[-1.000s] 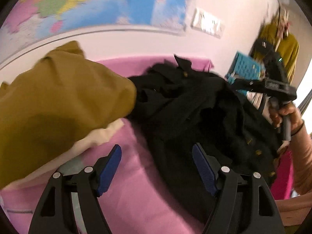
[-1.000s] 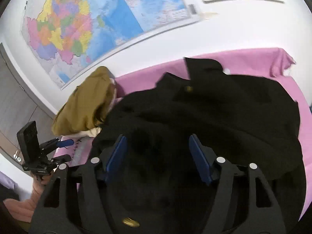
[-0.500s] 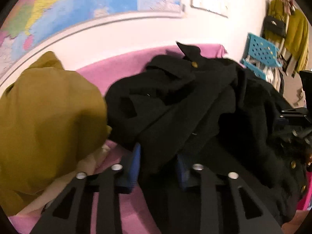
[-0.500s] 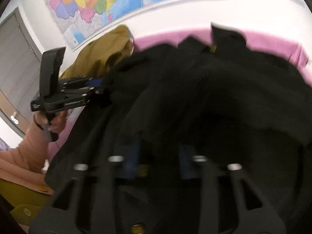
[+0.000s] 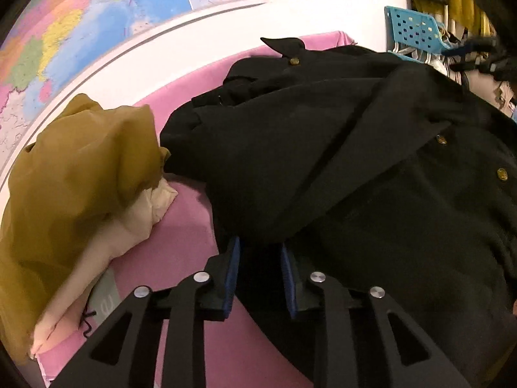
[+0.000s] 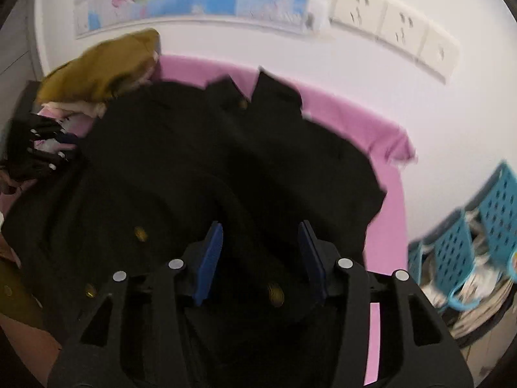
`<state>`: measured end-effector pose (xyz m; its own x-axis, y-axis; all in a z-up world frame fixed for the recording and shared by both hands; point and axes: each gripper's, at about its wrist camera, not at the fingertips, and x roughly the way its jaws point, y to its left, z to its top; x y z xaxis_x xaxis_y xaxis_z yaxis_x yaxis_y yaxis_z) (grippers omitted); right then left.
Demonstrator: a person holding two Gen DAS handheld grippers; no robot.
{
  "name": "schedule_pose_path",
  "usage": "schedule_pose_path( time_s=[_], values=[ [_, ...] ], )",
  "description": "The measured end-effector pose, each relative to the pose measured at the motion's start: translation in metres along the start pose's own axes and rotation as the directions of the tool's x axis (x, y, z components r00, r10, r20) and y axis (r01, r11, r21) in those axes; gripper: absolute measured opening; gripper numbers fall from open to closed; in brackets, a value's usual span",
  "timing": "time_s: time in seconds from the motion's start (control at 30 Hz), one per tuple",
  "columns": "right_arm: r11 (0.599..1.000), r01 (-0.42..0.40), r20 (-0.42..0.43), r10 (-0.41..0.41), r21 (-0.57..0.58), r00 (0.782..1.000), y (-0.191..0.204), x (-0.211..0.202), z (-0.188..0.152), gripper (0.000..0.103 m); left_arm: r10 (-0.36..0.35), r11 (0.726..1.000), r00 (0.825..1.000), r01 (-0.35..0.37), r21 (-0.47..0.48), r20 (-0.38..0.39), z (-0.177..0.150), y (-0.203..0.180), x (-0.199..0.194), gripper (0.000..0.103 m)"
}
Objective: Fold large clothes
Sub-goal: 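Smooth the folded jacket with both grippers and grasp its collar edge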
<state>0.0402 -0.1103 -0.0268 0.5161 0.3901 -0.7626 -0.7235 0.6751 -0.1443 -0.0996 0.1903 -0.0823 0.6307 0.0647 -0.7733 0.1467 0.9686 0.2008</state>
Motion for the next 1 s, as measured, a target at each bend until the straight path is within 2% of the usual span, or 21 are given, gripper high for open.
schedule_pose_path(
  time_s=[0.03,0.1,0.17,0.23,0.3,0.33,0.47,0.5,0.53,0.6,0.7,0.8,0.87,0.9,0.97,1.0],
  values=[
    [0.999,-0.021,0.006,0.021,0.032,1.000,-0.004,0.002,-0.006,0.052,-0.020,1.000,1.000,0.021,-0.022,0.013,0.000,0.006,-0.006,0.024],
    [0.984,-0.098,0.065,0.089,0.150,0.994,-0.022,-0.005,-0.013,0.066,-0.051,0.996,0.997,0.055,-0.066,0.061,0.003,0.017,-0.023,0.037],
    [0.966,-0.133,0.122,0.107,0.222,0.987,-0.038,-0.011,-0.016,0.070,-0.067,0.993,0.991,0.077,-0.086,0.115,0.010,0.025,-0.037,0.049],
    [0.936,-0.184,0.158,0.141,0.301,0.977,-0.052,-0.013,-0.023,0.070,-0.085,0.990,0.986,0.100,-0.101,0.145,0.022,0.028,-0.044,0.051],
    [0.907,-0.228,0.158,0.182,0.355,0.971,-0.057,-0.009,-0.033,0.077,-0.095,0.989,0.983,0.111,-0.101,0.157,0.035,0.025,-0.043,0.051],
    [0.894,-0.252,0.158,0.206,0.371,0.966,-0.057,-0.008,-0.040,0.077,-0.095,0.989,0.983,0.111,-0.095,0.158,0.039,0.023,-0.041,0.052],
    [0.872,-0.299,0.130,0.270,0.388,0.954,-0.046,-0.005,-0.062,0.080,-0.079,0.994,0.990,0.087,-0.064,0.116,0.061,0.010,-0.012,0.053],
    [0.876,-0.285,0.104,0.265,0.390,0.959,-0.040,0.002,-0.067,0.079,-0.086,0.994,0.991,0.093,-0.064,0.101,0.064,0.008,-0.005,0.053],
    [0.882,-0.269,0.084,0.257,0.388,0.963,-0.038,0.006,-0.067,0.072,-0.081,0.994,0.994,0.086,-0.065,0.080,0.070,0.006,0.008,0.053],
    [0.896,-0.248,0.058,0.244,0.369,0.968,-0.034,0.012,-0.062,0.023,-0.060,0.996,0.997,0.064,-0.069,0.049,0.074,0.003,0.024,0.053],
    [0.930,-0.214,0.116,0.187,0.299,0.975,-0.033,-0.003,-0.038,0.010,-0.060,0.993,0.997,0.063,-0.097,0.042,0.079,0.006,0.035,0.053],
    [0.963,-0.164,0.234,0.112,0.215,0.966,-0.040,-0.033,0.012,0.010,-0.016,0.993,0.997,0.025,-0.118,0.073,0.085,0.010,0.032,0.051],
    [0.978,-0.119,0.303,0.063,0.171,0.951,-0.045,-0.048,0.042,0.010,0.041,0.989,0.995,-0.027,-0.148,0.089,0.090,0.015,0.030,0.046],
    [0.982,-0.111,0.347,0.051,0.155,0.937,-0.050,-0.054,0.057,0.009,0.073,0.985,0.993,-0.057,-0.163,0.094,0.092,0.018,0.027,0.046],
    [0.985,-0.075,0.380,0.010,0.157,0.925,-0.061,-0.051,0.069,0.010,0.117,0.974,0.987,-0.091,-0.207,0.113,0.096,0.027,0.022,0.046],
    [0.985,-0.066,0.353,0.006,0.158,0.935,-0.067,-0.039,0.073,0.013,0.124,0.971,0.985,-0.096,-0.219,0.118,0.097,0.029,0.021,0.046]
  ],
)
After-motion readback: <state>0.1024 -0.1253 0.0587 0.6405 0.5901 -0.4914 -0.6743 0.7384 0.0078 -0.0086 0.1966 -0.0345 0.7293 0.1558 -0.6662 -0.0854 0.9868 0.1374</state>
